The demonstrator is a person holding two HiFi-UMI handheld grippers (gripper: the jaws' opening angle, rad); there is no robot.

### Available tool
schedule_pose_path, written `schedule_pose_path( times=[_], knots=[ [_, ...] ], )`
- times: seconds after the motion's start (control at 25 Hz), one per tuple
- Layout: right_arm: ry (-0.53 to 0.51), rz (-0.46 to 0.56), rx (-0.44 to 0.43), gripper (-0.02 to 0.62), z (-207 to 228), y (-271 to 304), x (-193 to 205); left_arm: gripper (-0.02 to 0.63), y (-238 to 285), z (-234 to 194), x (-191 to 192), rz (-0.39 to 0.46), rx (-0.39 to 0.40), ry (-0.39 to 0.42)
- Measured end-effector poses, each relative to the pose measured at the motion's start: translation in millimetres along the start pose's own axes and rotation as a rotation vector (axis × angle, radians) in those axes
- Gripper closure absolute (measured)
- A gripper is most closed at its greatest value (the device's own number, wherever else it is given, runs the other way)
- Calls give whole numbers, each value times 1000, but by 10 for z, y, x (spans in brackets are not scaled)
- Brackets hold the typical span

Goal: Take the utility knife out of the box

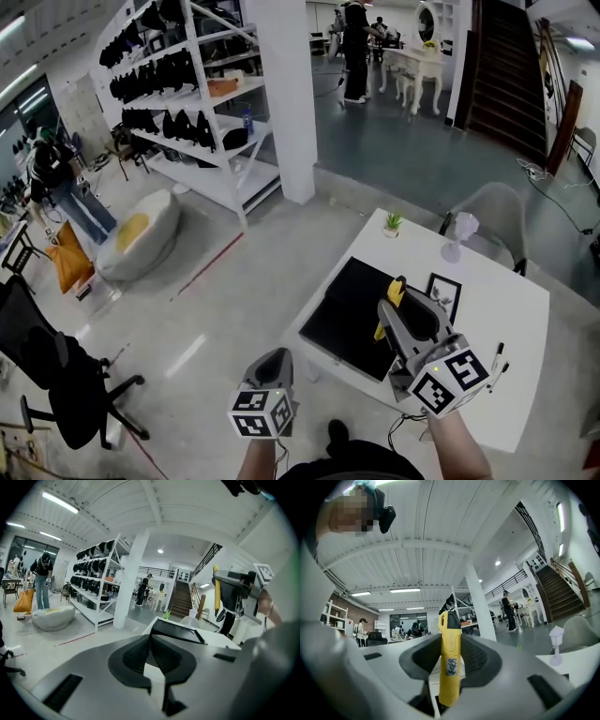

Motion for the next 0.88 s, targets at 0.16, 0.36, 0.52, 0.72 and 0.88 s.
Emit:
schedule_pose_path(
  times=[0.16, 0.36, 0.52, 0.72, 0.88],
  knots=[
    [4, 21, 4, 469, -8, -52, -45, 583, 23, 26, 5, 0, 6, 7],
    [-4, 43, 3, 471, -17, -91, -101, 583, 31, 63, 4, -7, 15, 13],
    [2, 46, 7, 471, -2, -105, -102, 584, 56, 92, 5, -11, 17, 19],
    [13, 45, 9, 471, 24, -93, -97, 583, 83, 97, 36, -20, 17, 18],
    [17, 49, 11, 471, 35, -105, -104, 583, 90, 96, 71, -25, 14, 10]
  ],
)
Point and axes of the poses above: the fingertips, and each gripper's own axes: y forward along the fingers, z to its right, x out of its underside, the point moved 5 cm from there along -y, backward along the fingers, and after that the axes turned 11 degrees about -y, right-handed, at the moved point
